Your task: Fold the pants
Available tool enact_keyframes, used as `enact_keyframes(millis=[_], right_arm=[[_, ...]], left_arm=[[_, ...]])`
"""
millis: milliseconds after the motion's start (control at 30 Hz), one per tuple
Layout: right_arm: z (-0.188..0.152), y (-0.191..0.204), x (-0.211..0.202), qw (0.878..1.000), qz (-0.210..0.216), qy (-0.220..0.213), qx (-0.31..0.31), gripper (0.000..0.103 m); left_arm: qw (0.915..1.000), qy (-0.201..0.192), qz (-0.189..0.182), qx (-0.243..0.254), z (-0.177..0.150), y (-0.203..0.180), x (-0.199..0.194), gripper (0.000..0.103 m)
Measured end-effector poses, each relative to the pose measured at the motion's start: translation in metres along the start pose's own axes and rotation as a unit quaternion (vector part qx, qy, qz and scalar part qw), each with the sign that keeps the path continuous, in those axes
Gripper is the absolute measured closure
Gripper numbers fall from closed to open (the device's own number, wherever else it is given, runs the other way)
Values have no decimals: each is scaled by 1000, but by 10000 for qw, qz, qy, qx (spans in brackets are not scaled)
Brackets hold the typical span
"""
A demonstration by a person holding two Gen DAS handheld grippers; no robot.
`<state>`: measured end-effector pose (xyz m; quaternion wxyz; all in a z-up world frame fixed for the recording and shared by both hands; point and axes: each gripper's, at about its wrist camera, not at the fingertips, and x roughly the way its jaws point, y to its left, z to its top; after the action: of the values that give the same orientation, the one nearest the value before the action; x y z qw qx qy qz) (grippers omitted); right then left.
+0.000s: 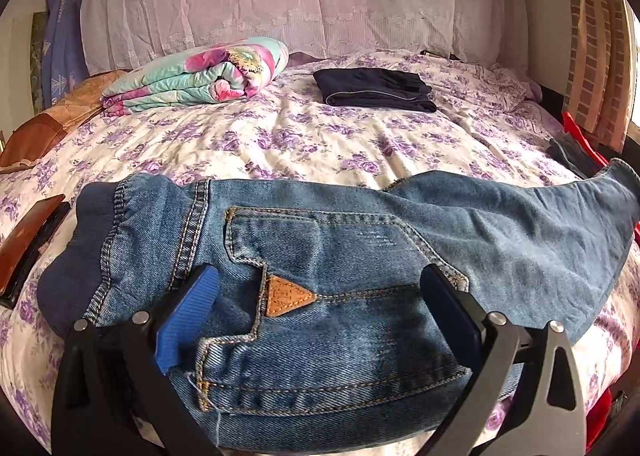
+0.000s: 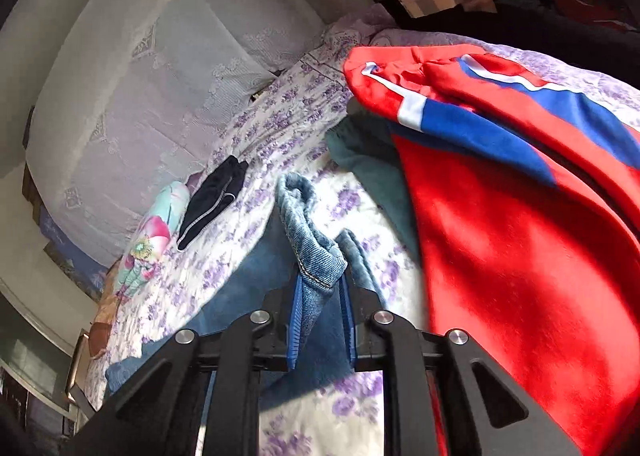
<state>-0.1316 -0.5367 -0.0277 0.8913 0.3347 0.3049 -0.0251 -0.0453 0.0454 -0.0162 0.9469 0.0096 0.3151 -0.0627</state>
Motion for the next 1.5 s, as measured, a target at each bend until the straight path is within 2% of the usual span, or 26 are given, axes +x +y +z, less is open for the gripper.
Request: enact_keyframes(millis=[67,133,167,233,300,367,433,533,633,667,700,733,767,833,900,933,1000,1067,1167,1200,1233,1267,1300,1400,1467,1500], right_arm=[[-10,-19,19,9988,-227,440,29,85],[-13,-21,17,9994,-164,297,-32,81],[-11,-16,10,9993,-331,144,-45,77],[-6,-3,-12,9954,-749,-554,-201,66],[-4,25,-29,9846,-1093,-1162,-718,62],[-5,59,-26,9777,-993,-1242,-1369,62],[-11,100,-6,9706,-758,-1002,-2054,59],[-33,155,39,9546,-320,-414,-2931,52],[-56,193,84,9351,-316,28,-3530,47],[-63,198,104,9284,-423,352,-3675,44],[-72,199,126,9203,-556,770,-3796,38],[-82,196,137,9148,-660,919,-3876,34],[-81,195,137,9158,-648,915,-3856,34],[-72,197,128,9242,-557,943,-3658,34],[-67,205,113,9362,-278,664,-3439,34],[-69,214,109,9372,-108,589,-3436,34],[-77,242,105,9305,355,594,-3598,34],[-89,276,108,9188,900,700,-3778,34],[-103,323,124,8990,1451,900,-4032,34],[-106,337,132,8932,1517,941,-4127,40],[-109,350,143,8883,1552,1054,-4192,59],[-110,361,156,8865,1554,1250,-4176,68],[-111,369,169,8874,1574,1453,-4082,72],[-112,382,205,8927,1407,1908,-3834,70],[-127,388,215,8785,1459,2242,-3958,70],[-140,389,217,8666,1424,2348,-4166,70]], left_arm=[[10000,36,-18,7,6,3,2,4],[10000,55,-70,-15,12,7,3,4],[9999,74,-96,-44,14,8,3,4],[9995,222,-175,-117,16,9,0,5],[9995,162,-141,-234,18,11,-14,5],[9995,-166,-74,-273,23,11,-38,5],[9988,-432,-120,-214,31,5,-54,5],[9988,-458,-119,121,37,-11,-52,5],[9985,-27,332,423,24,-18,-19,5],[9974,271,552,364,14,-10,-1,5],[9970,481,562,249,4,0,12,4],[9982,346,426,224,-5,5,12,4],[9981,183,442,380,-9,4,6,4],[9977,221,536,361,-10,5,-2,4],[9990,233,391,9,-3,10,-13,4],[9994,148,287,-122,2,11,-19,4],[9995,-98,61,-299,18,11,-30,4],[9994,-194,39,-270,30,4,-31,4],[9993,215,312,57,25,-11,-7,4],[9975,498,477,161,13,-13,8,4],[9971,541,502,172,1,-10,15,4],[9985,246,461,161,-10,-10,8,4],[9987,160,451,169,-13,-9,0,4],[9992,43,369,126,-21,-4,-8,4],[9990,-14,413,140,-22,-5,-11,4],[9990,-30,421,136,-22,-5,-11,4]])
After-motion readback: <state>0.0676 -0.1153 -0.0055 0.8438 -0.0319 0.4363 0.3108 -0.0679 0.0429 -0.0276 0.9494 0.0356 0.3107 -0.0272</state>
